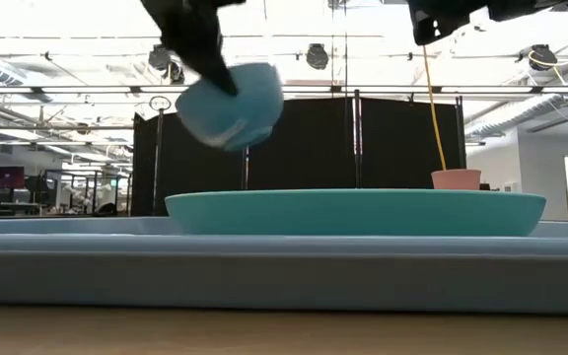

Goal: Set up tray
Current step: Put the blue bowl on the green plate

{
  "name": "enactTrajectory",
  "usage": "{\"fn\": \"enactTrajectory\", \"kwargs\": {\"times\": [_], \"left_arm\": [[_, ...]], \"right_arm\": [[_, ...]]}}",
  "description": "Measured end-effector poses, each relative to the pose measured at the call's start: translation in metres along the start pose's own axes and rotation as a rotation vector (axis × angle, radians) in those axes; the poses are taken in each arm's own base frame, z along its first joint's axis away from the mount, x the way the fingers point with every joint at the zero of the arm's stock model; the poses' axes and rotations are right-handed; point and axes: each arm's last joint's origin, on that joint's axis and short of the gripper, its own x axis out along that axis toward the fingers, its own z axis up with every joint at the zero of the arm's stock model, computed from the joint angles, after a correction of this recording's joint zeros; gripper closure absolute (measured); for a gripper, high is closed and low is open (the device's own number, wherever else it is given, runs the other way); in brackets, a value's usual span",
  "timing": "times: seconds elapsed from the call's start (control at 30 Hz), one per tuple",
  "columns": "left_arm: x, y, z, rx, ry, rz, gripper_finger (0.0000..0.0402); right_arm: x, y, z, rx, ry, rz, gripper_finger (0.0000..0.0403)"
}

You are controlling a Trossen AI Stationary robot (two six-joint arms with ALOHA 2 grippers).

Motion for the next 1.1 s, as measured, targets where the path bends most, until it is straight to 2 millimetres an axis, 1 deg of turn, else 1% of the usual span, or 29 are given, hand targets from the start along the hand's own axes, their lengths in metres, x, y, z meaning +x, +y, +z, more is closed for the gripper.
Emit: {"fn": "enactTrajectory", "kwargs": {"times": [0.13, 0.23, 0.3, 0.43, 0.63, 0.8, 0.97, 1.1], "left_arm": [[-0.008, -0.02, 0.013, 0.043, -0.049, -0.048, 0.0395], [-0.004, -0.033, 0.017, 0.058, -0.036, -0.093, 0.0395], [0.003, -0.043, 0.022, 0.069, -0.041, -0.129, 0.0395], [0.023, -0.064, 0.028, 0.128, 0.008, -0.163, 0.0396], [0.048, -0.088, 0.037, 0.193, 0.121, -0.195, 0.0396], [0.059, -0.105, 0.043, 0.249, 0.128, -0.227, 0.0396], [0.064, -0.118, 0.042, 0.279, 0.136, -0.262, 0.0396], [0.073, -0.127, 0.039, 0.308, 0.131, -0.305, 0.0396]], "right_arm": [[-0.001, 0.002, 0.002, -0.005, -0.015, 0.006, 0.0282], [-0.002, 0.005, 0.005, -0.021, -0.042, 0.018, 0.0282], [-0.004, 0.008, 0.008, -0.034, -0.064, 0.03, 0.0282], [-0.008, 0.014, 0.013, -0.053, -0.096, 0.049, 0.0282], [-0.014, 0.019, 0.019, -0.067, -0.13, 0.07, 0.0282], [-0.017, 0.021, 0.021, -0.07, -0.142, 0.082, 0.0282], [-0.017, 0.022, 0.021, -0.071, -0.141, 0.086, 0.0282], [-0.018, 0.022, 0.022, -0.07, -0.144, 0.086, 0.0282]]}}
